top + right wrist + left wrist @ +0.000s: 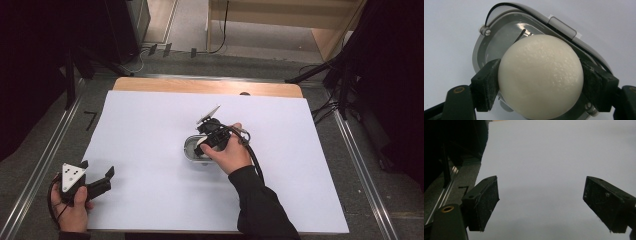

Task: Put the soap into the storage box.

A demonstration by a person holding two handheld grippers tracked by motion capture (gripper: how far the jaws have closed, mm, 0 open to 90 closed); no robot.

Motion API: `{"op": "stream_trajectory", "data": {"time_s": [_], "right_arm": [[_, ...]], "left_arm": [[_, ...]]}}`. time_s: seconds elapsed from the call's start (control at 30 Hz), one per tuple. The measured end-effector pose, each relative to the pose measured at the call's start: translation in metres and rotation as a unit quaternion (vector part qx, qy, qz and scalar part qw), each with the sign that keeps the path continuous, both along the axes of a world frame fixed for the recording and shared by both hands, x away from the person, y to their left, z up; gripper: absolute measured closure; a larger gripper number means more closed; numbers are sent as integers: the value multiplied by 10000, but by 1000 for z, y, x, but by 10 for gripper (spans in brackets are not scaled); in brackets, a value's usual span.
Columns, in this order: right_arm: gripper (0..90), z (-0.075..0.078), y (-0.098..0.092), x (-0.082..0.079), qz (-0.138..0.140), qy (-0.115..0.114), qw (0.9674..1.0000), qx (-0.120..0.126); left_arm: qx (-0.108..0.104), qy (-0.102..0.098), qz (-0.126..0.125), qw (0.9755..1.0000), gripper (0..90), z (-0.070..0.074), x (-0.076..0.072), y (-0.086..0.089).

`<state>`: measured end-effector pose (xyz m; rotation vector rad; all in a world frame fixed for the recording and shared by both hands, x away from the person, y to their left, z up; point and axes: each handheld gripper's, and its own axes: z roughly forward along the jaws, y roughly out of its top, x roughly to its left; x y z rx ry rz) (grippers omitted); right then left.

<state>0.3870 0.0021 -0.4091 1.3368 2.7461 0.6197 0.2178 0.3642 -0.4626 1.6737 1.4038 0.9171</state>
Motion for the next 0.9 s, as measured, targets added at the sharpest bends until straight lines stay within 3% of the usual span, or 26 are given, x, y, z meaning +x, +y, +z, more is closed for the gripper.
{"op": "stream_trajectory", "data": {"time_s": [0.1, 0.7, 0.9], "right_arm": [[176, 5, -5, 0, -73, -101, 9997, 209], [130, 13, -20, -7, -110, -266, 9991, 305], [128, 14, -35, -9, -208, -329, 9988, 286]], "left_arm": [[-3, -3, 4, 10000, 140, 0, 0, 0], [-2, 0, -2, 10000, 139, 0, 0, 0], [-4, -2, 4, 10000, 139, 0, 0, 0]]}}
